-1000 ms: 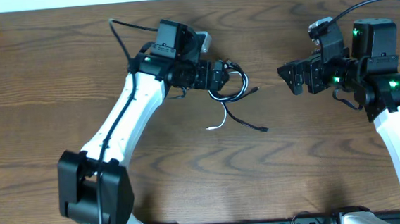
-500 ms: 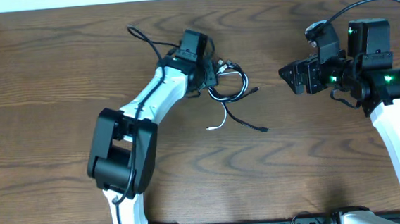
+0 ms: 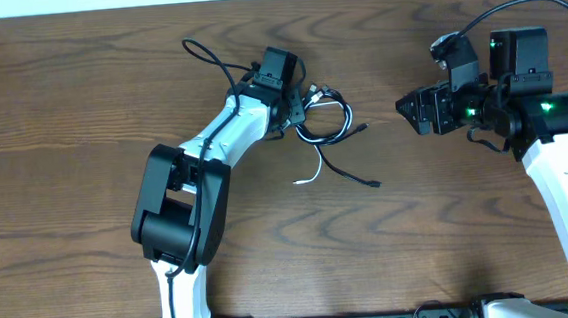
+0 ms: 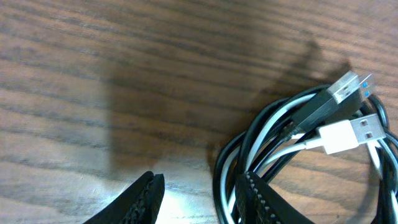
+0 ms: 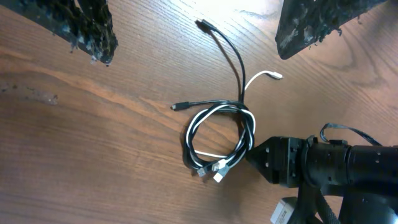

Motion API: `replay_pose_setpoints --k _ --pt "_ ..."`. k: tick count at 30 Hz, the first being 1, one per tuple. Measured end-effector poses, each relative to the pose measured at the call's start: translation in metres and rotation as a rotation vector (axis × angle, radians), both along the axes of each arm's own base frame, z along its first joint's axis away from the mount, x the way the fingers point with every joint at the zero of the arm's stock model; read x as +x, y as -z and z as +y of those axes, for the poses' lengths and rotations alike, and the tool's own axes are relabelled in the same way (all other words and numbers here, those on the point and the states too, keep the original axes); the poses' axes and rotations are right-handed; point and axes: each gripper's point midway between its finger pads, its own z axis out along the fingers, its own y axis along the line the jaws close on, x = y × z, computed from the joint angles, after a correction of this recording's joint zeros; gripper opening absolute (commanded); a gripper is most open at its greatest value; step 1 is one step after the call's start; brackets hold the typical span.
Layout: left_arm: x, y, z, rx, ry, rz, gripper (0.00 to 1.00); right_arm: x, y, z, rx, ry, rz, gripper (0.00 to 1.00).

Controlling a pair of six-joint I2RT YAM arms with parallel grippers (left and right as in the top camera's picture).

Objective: Untangle cables
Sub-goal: 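Move left gripper to the cable bundle and grasp the cables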

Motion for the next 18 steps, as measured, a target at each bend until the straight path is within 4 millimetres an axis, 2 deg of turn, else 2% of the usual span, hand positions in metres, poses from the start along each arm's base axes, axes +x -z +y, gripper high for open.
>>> replay_pose_setpoints --k 6,10,12,14,15,16,18 --pt "0.006 -0.007 -0.023 -0.025 0.038 -0.062 0.43 0.001 -0.001 0.000 0.000 0.000 -0.006 0.81" --pt "0.004 -0.007 -0.030 -0.024 0.058 -0.069 0.42 0.001 -0.001 0.000 0.000 0.000 -0.006 0.81" --pt "0.004 0.000 -0.028 -0.011 0.054 -0.063 0.31 0.001 -0.001 0.000 0.000 0.000 -0.006 0.81" --pt "0.004 0.014 -0.025 0.012 0.053 -0.048 0.24 0.001 -0.001 0.000 0.000 0.000 -0.005 0.81" --pt "0.005 0.014 -0.025 0.012 0.051 -0.050 0.20 0.000 0.000 0.000 0.000 0.001 -0.002 0.81" --pt "0.005 0.014 -0.025 0.011 0.041 -0.049 0.09 -0.001 0.000 0.000 0.000 0.000 0.003 0.81" --pt "0.006 0.014 -0.025 0.004 0.037 -0.052 0.08 -0.001 0.001 0.000 0.000 0.001 0.006 0.81"
